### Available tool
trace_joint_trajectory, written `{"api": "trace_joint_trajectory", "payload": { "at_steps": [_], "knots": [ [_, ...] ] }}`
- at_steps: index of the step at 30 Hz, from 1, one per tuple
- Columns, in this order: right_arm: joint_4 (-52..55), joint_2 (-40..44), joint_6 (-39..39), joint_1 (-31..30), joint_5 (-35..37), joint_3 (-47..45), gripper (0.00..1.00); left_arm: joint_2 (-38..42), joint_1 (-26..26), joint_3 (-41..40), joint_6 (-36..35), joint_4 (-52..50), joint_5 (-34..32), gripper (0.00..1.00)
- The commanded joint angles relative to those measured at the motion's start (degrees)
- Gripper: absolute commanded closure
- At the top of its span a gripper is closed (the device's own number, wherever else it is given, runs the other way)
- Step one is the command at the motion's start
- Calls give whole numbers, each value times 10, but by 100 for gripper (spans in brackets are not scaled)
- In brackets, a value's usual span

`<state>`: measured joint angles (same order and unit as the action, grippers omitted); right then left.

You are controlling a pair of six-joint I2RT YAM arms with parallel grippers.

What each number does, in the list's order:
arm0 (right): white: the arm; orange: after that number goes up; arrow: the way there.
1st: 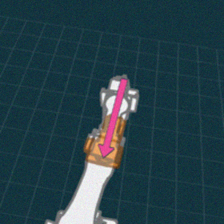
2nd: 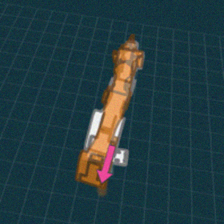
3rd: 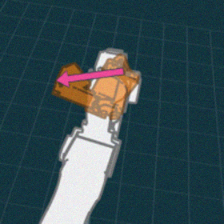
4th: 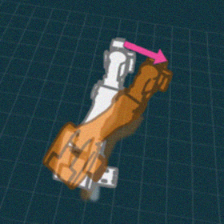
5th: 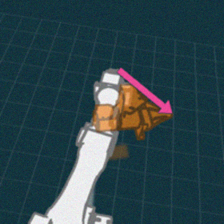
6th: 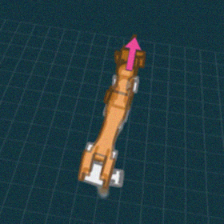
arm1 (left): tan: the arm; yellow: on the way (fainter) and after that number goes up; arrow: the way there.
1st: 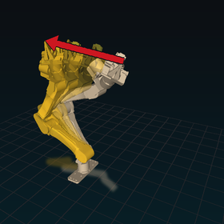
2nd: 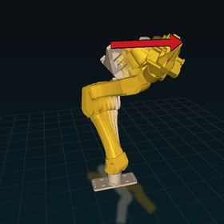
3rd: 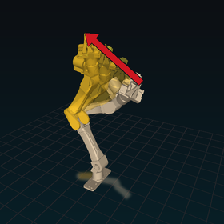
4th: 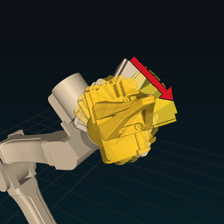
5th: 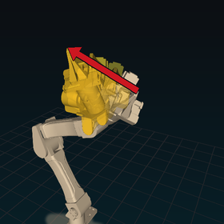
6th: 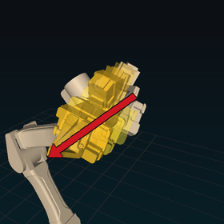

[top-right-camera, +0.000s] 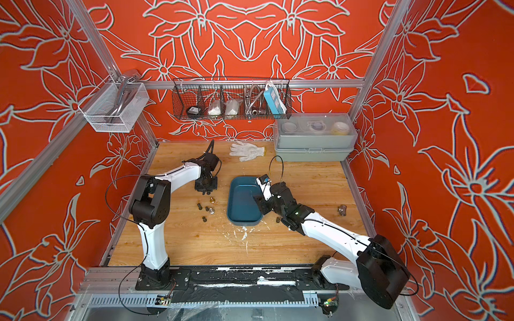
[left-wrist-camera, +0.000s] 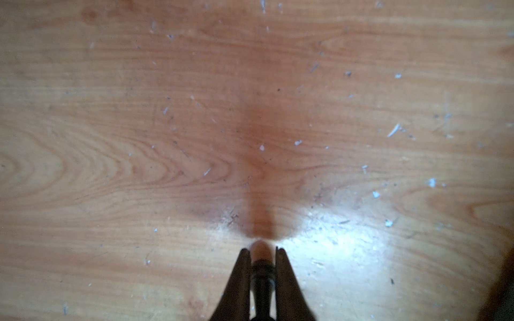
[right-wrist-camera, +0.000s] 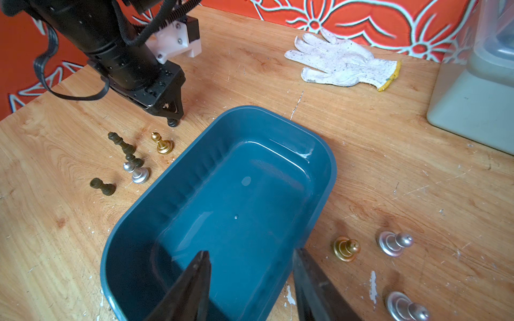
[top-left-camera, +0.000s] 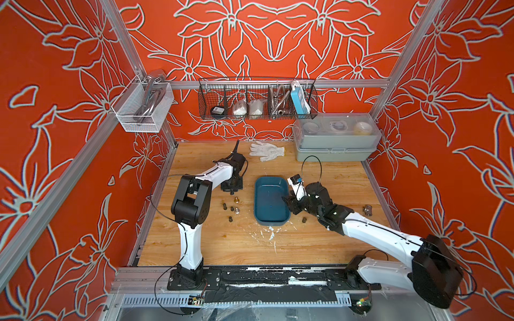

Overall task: Put the chess pieces into the storage box
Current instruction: Pick up the chess piece at the center of the board.

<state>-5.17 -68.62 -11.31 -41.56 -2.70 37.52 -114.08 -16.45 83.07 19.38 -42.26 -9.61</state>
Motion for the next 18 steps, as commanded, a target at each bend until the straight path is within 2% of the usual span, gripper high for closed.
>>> {"api": "trace_joint_trajectory", "payload": {
  "at_steps": [1, 5, 10, 18],
  "knots": [
    [-7, -3, -8, -4, 17, -3, 48, 48, -10, 0, -2, -20, -13, 85],
    [-9, 15, -14, -4, 41, -11, 48, 83, -27, 17, -2, -33, -19, 85],
    [-30, 44, -21, -3, 73, -35, 47, 102, -77, 61, -2, -57, -22, 86],
    [-41, 55, -30, 1, 93, -47, 47, 53, -152, 149, -4, -73, -18, 86]
  ]
}}
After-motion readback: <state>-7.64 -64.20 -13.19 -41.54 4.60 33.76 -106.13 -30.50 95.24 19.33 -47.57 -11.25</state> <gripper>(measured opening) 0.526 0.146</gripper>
